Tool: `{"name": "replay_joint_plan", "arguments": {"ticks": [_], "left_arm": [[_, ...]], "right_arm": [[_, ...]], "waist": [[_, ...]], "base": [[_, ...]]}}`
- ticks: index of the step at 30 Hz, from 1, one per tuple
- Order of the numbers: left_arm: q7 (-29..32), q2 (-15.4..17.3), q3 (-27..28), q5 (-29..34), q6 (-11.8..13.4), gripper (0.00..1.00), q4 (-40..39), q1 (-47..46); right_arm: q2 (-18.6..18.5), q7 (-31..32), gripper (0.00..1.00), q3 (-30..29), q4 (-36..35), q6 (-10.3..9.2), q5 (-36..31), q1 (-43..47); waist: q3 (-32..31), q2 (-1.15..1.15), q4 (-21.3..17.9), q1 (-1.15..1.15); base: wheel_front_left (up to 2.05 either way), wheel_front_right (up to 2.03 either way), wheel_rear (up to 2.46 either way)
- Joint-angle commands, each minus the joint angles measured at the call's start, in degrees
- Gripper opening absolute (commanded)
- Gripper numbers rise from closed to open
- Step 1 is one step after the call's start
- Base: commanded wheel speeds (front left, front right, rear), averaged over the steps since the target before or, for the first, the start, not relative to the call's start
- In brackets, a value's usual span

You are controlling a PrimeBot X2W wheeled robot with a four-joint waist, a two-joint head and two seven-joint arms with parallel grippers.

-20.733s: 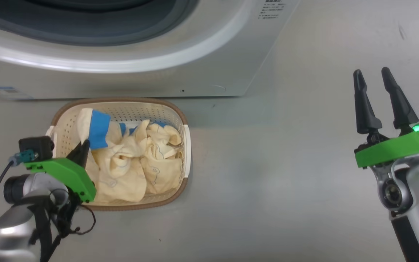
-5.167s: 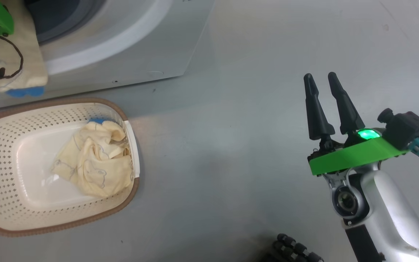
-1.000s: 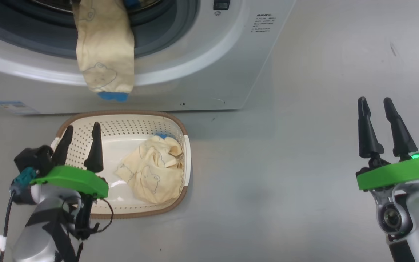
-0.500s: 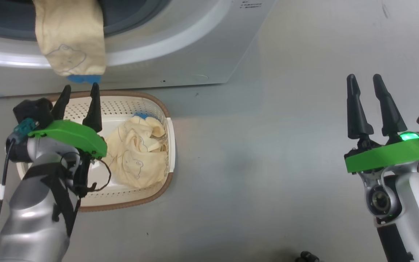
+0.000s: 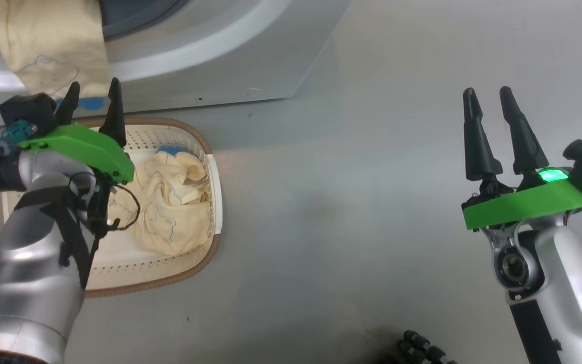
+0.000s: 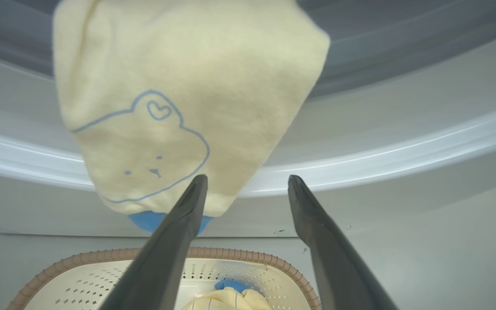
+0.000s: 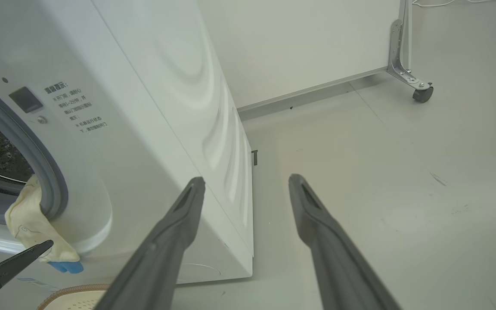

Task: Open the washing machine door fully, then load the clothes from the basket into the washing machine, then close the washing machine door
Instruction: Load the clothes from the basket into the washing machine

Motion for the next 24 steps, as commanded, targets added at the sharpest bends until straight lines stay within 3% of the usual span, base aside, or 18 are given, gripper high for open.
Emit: {"name": "replay_joint_plan", "arguments": {"ticks": [1,24], "left_arm": [[-0.38,2.39,0.91,-0.78,0.02,1.0,-0.33,-1.8],[-0.38,3.51,4.63,0.5,0.74,1.0,6.98,-7.94]], "right_arm": [[0.08,-0.37,1.0,1.04,-1.74,0.02,-0.2,-0.29],[1.42,-0.37,1.0,2.22,-2.23,0.02,-0.06,-1.24]], "waist": [[0.36,0.0,-0.51,0.0],[2.54,0.0,-3.07,0.0]], "base": [[0.0,0.0,0.0],[0.0,0.0,0.0]]}}
